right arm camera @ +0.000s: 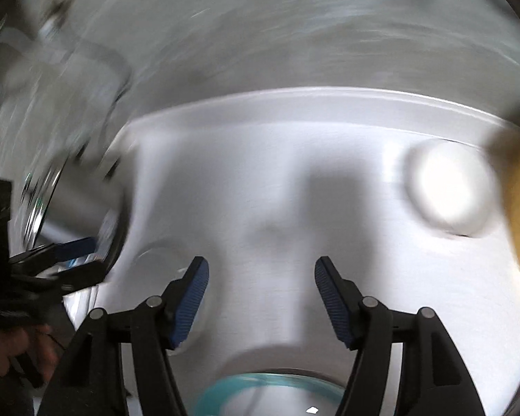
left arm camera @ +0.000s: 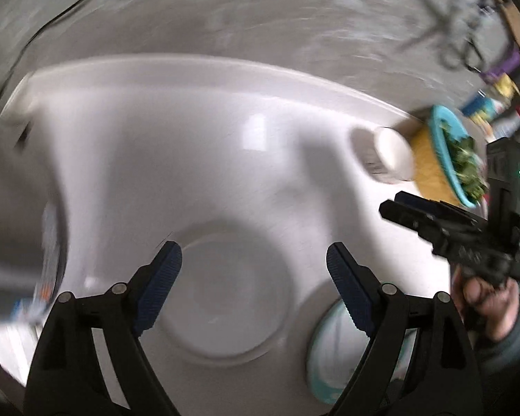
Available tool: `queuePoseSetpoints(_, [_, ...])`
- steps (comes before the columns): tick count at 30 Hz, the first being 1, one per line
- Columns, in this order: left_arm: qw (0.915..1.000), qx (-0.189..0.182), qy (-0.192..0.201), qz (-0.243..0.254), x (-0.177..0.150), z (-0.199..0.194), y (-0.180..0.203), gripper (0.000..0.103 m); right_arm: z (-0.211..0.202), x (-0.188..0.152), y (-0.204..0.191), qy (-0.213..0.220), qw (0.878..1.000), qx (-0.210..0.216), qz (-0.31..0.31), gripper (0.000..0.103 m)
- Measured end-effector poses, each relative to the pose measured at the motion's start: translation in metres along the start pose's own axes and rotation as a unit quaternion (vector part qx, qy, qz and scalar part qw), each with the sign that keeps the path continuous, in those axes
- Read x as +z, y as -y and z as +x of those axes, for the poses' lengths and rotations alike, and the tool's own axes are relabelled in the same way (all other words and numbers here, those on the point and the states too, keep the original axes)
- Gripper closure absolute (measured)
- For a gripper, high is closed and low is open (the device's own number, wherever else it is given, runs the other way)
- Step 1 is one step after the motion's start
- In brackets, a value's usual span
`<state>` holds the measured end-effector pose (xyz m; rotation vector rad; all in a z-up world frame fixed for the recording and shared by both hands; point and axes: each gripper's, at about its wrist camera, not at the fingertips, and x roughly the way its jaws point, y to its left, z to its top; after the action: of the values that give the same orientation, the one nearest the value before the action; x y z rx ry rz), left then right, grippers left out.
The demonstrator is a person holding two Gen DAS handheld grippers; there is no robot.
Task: Organize plates and bowls
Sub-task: 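Move both grippers to the white plate beside the green basket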
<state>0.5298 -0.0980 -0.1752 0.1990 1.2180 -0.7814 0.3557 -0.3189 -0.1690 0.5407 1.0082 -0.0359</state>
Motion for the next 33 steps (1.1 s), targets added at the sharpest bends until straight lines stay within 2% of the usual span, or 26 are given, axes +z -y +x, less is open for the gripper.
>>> queuePoseSetpoints(2, [0.9992, -0.004, -0.015, 0.037, 0.031, 0.008, 0.029, 0.018, -0.017, 0.01, 0.043, 0.009, 0.998, -0.03, 0.05, 0.032])
queuePoseSetpoints(4, [0.9971, 0.008, -0.025, 0.072, 0.061, 0.02, 0.057, 0.018, -0.029, 0.018, 0.083, 0.007, 0.993, -0.057, 0.1, 0.028])
queuePoseSetpoints(7, [0.994, 0.011, -0.041, 0.101, 0.109, 0.048, 0.094, 0.018, -0.038, 0.031, 0.127, -0.003, 0.985, -0.094, 0.147, 0.022])
queuePoseSetpoints(10, [0.9915, 0.004, -0.066, 0.112, 0.146, 0.089, 0.125, 0.018, -0.032, 0.04, 0.151, -0.017, 0.98, -0.124, 0.153, 0.022])
queuePoseSetpoints(14, [0.9879, 0.018, -0.09, 0.125, 0.179, 0.152, 0.152, 0.018, -0.014, 0.051, 0.164, -0.024, 0.979, -0.124, 0.16, 0.024])
queuePoseSetpoints(16, [0.9875, 0.016, -0.102, 0.119, 0.187, 0.175, 0.155, 0.018, -0.002, 0.057, 0.171, -0.027, 0.978, -0.123, 0.167, 0.026])
queuePoseSetpoints(18, [0.9864, 0.008, -0.108, 0.124, 0.188, 0.192, 0.159, 0.018, 0.011, 0.062, 0.178, -0.033, 0.977, -0.12, 0.175, 0.036])
queuePoseSetpoints(24, [0.9816, 0.014, -0.128, 0.14, 0.187, 0.228, 0.16, 0.019, 0.031, 0.067, 0.186, -0.047, 0.973, -0.131, 0.183, 0.037])
queuePoseSetpoints(30, [0.9807, 0.017, -0.129, 0.146, 0.182, 0.247, 0.151, 0.02, 0.044, 0.069, 0.194, -0.045, 0.967, -0.143, 0.204, 0.037])
queuePoseSetpoints(32, [0.9797, 0.011, -0.13, 0.152, 0.182, 0.251, 0.153, 0.029, 0.05, 0.07, 0.192, -0.047, 0.966, -0.147, 0.208, 0.037])
queuePoseSetpoints(33, [0.9788, 0.012, -0.132, 0.156, 0.182, 0.254, 0.155, 0.03, 0.052, 0.07, 0.192, -0.046, 0.965, -0.147, 0.211, 0.039])
